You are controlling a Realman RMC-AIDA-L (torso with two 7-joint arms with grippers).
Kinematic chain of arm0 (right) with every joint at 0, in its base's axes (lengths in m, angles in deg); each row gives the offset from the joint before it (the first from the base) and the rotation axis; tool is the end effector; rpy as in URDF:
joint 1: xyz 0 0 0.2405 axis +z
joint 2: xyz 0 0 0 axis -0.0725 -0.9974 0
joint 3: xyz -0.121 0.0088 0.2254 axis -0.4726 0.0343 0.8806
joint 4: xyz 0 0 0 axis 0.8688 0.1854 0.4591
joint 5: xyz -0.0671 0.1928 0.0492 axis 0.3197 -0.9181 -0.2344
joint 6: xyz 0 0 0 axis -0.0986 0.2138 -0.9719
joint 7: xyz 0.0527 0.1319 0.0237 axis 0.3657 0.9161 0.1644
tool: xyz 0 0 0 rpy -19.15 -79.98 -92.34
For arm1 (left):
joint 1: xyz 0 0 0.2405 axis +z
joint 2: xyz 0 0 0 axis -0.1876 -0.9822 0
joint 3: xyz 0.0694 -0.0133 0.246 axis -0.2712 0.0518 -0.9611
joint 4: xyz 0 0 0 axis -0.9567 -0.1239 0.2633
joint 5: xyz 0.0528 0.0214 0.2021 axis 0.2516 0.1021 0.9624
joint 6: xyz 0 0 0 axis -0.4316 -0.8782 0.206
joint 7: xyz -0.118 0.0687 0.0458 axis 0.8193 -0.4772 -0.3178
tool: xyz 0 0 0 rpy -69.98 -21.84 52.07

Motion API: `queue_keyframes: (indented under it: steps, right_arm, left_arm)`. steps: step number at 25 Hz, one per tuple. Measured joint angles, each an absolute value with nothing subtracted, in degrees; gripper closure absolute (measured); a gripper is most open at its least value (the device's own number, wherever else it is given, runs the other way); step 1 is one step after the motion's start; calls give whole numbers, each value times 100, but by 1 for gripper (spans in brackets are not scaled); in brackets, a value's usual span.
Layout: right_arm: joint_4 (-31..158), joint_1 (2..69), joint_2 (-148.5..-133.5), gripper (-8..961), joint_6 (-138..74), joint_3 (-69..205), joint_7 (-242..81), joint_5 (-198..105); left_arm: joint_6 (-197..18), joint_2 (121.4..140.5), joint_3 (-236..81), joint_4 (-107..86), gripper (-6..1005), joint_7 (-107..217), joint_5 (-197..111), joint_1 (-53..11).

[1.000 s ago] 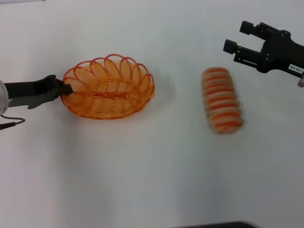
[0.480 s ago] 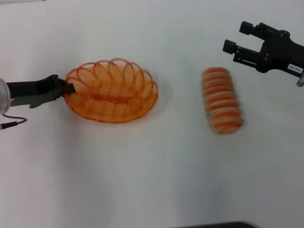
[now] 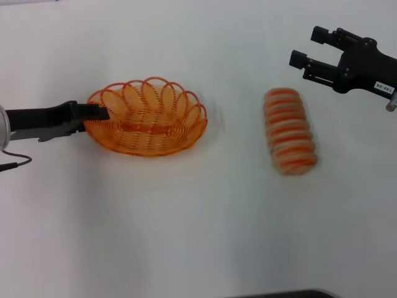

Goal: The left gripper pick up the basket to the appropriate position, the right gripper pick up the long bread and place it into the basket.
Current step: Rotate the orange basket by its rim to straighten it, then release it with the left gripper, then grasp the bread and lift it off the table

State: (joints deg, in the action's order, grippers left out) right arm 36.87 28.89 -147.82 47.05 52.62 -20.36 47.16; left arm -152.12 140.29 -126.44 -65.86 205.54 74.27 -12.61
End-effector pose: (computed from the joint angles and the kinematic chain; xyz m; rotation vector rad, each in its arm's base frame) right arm 0.3085 0.3117 0.0217 -2.3128 0.5974 0.8769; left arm -0.2834 0.3395 -0.0113 -2.0126 -1.8724 -0.3983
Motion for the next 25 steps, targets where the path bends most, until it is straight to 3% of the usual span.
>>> queue_keyframes:
  steps: [8,10,16,20,25]
  right_arm:
    - [3745,2914,-14781,145,4660,5280,-2014,4686]
    - [3747,2914,-14777,145,4659,5287,-2010,4684]
    - [3715,2936,-14758,146,4751,5283,-1837,4677]
    - [3692,2964,-14734,145,4831,5249,-1631,4691]
    - [3475,2946,-14586,146,5221,4812,-1165,4758]
  left_arm:
    - [-15746,13995,-12145,-6799,428,19511,7127,-1254]
    - [-15871,13971,-11919,-6799,196,19223,7111,-1262]
    - [-16216,13868,-11103,-6814,106,18124,7129,-1220]
    - [-16792,13807,-10774,-6813,108,16890,7144,-1127]
    - [-18139,13742,-10333,-6710,111,15337,7132,-1060]
